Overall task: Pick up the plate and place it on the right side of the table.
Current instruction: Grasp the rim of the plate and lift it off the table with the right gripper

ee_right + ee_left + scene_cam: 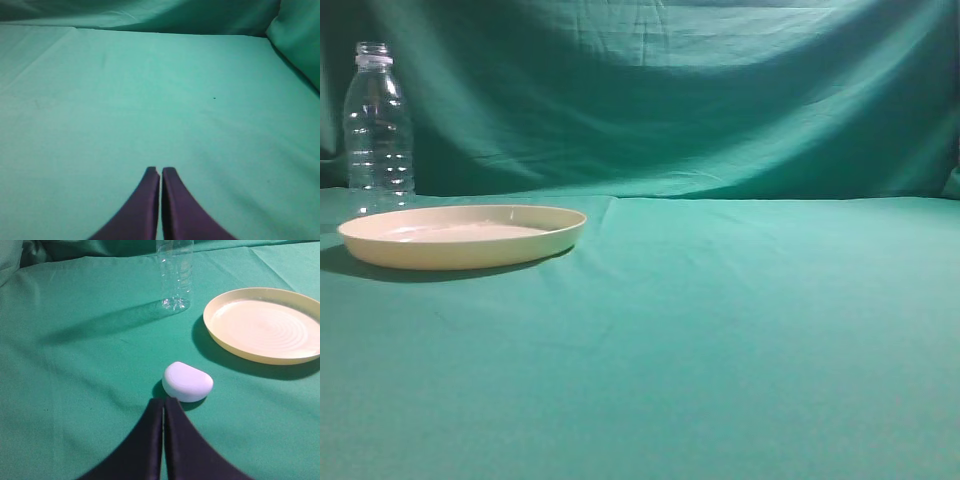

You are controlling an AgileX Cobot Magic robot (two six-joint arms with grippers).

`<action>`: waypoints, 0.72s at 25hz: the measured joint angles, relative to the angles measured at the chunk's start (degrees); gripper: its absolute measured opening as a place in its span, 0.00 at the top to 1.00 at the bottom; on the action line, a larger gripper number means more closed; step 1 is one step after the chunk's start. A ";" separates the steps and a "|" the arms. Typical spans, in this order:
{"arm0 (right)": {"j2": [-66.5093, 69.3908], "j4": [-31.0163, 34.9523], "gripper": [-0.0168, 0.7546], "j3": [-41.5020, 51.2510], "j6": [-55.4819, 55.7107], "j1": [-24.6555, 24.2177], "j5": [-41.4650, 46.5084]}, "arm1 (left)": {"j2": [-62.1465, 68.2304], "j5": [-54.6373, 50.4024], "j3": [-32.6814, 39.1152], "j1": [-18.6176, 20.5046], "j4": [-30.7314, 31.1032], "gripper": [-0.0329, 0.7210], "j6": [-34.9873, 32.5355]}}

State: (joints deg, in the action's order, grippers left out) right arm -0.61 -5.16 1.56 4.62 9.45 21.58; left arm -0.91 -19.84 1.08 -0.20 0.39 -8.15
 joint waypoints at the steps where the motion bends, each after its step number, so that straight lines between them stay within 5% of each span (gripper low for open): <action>1: 0.00 0.00 0.98 0.00 0.00 0.00 0.00 | 0.00 0.00 0.00 0.00 0.00 0.96 0.00; 18: 0.00 -0.24 0.98 0.00 0.00 0.00 0.00 | 0.00 0.00 0.00 0.00 0.00 0.96 0.00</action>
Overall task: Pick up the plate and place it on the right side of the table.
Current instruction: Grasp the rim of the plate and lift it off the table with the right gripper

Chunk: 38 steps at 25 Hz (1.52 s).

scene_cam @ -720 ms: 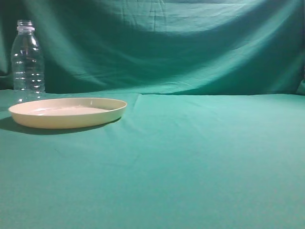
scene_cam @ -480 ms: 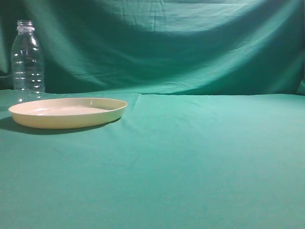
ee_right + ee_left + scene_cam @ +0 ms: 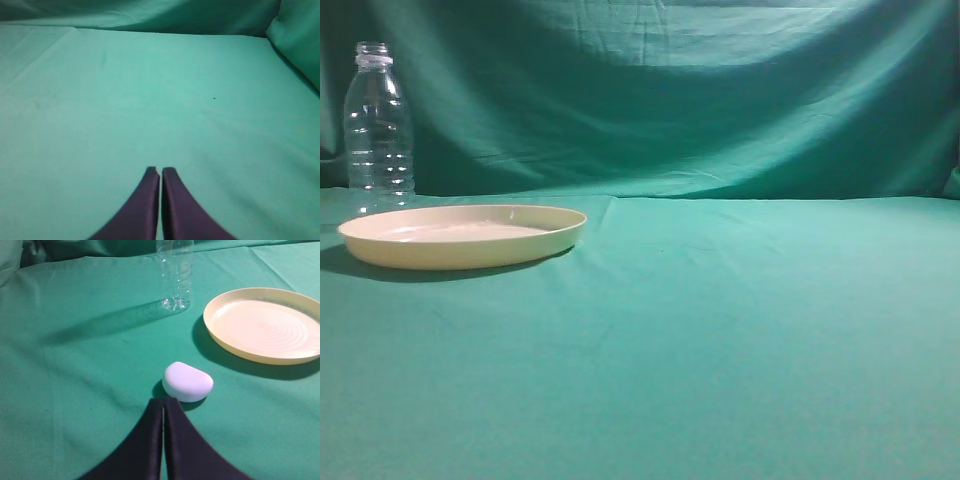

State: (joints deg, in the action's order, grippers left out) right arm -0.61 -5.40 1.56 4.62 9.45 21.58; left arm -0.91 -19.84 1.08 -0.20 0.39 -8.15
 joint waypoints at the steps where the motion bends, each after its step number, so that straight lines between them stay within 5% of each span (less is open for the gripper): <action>1: 0.00 0.01 0.98 0.00 0.13 0.00 -0.48 | 0.00 0.00 0.00 0.00 0.00 0.96 0.00; 10: 0.00 7.21 0.98 -0.03 7.41 0.00 -28.84 | 0.00 0.00 0.00 0.00 0.00 0.96 0.00; 14: 4.95 7.32 0.98 -6.70 9.18 0.00 -21.00 | 0.00 0.00 0.00 0.00 0.00 0.96 0.00; 23: 38.53 7.95 0.98 -29.32 9.18 0.00 4.64 | 0.00 0.00 0.00 0.00 0.00 0.96 0.00; 28: 53.22 11.97 0.98 -38.53 1.50 0.10 11.39 | 0.00 0.00 0.00 0.00 0.00 0.96 0.00; 32: 64.15 16.54 0.98 -47.86 -8.32 5.42 17.90 | 0.00 0.00 0.00 0.00 0.00 0.96 0.00; 38: 80.74 10.77 0.98 -60.23 -5.12 18.25 20.31 | 0.00 0.00 0.00 0.00 0.00 0.96 0.00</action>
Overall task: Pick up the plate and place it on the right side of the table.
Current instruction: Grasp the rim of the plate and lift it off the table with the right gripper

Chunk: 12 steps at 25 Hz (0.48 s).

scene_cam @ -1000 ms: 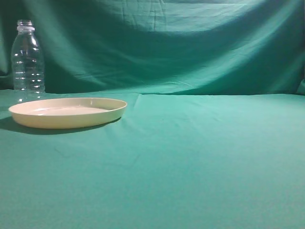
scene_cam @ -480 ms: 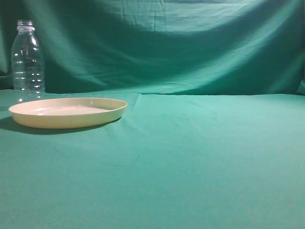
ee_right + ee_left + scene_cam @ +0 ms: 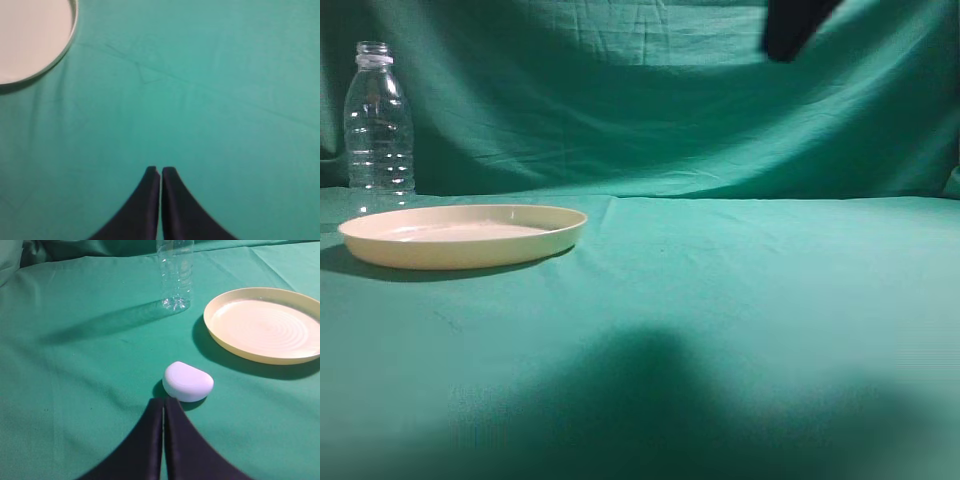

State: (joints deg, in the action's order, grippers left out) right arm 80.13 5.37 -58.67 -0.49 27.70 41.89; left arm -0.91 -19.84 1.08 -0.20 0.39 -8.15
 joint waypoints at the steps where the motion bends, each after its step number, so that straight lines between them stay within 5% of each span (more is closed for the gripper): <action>1: 2.44 -0.44 0.98 -2.32 0.52 1.65 0.47 | 0.00 0.00 0.00 0.00 0.00 0.96 0.00; 6: 15.25 -1.25 0.98 -13.24 -0.74 7.69 0.78 | 0.00 0.00 0.00 0.00 0.00 0.96 0.00; 12: 27.56 1.31 0.60 -24.87 -1.47 9.69 0.57 | 0.00 0.00 0.00 0.00 0.00 0.96 0.00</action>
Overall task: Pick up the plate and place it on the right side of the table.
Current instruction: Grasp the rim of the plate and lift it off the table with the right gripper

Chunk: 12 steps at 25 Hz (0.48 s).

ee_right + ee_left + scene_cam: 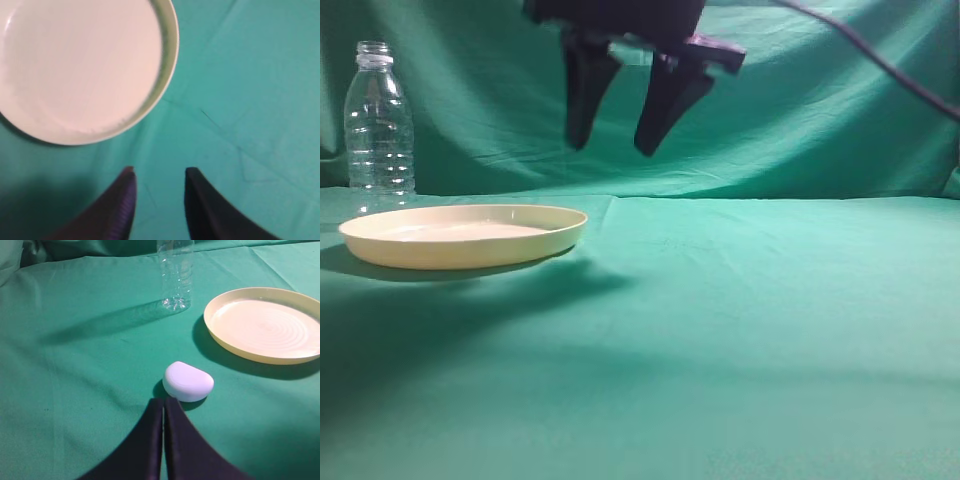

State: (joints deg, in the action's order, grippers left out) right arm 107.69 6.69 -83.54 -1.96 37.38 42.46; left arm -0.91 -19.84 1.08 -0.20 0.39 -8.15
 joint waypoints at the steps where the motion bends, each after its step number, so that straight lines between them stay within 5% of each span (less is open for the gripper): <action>1: 1.86 0.27 0.51 -1.35 0.00 0.08 0.00 | 0.00 0.00 0.00 0.00 0.00 0.96 0.00; 4: 6.82 0.67 0.35 -5.93 0.00 0.08 -0.25 | 0.00 0.00 0.00 0.00 0.00 0.96 0.00; 12: 18.19 0.13 0.32 -15.72 -0.13 0.08 -0.63 | 0.00 0.00 0.00 0.00 0.12 0.96 0.00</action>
State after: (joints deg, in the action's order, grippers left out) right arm 125.89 6.82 -99.26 -2.09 37.47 41.83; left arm -0.91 -19.84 1.08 -0.20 0.51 -8.15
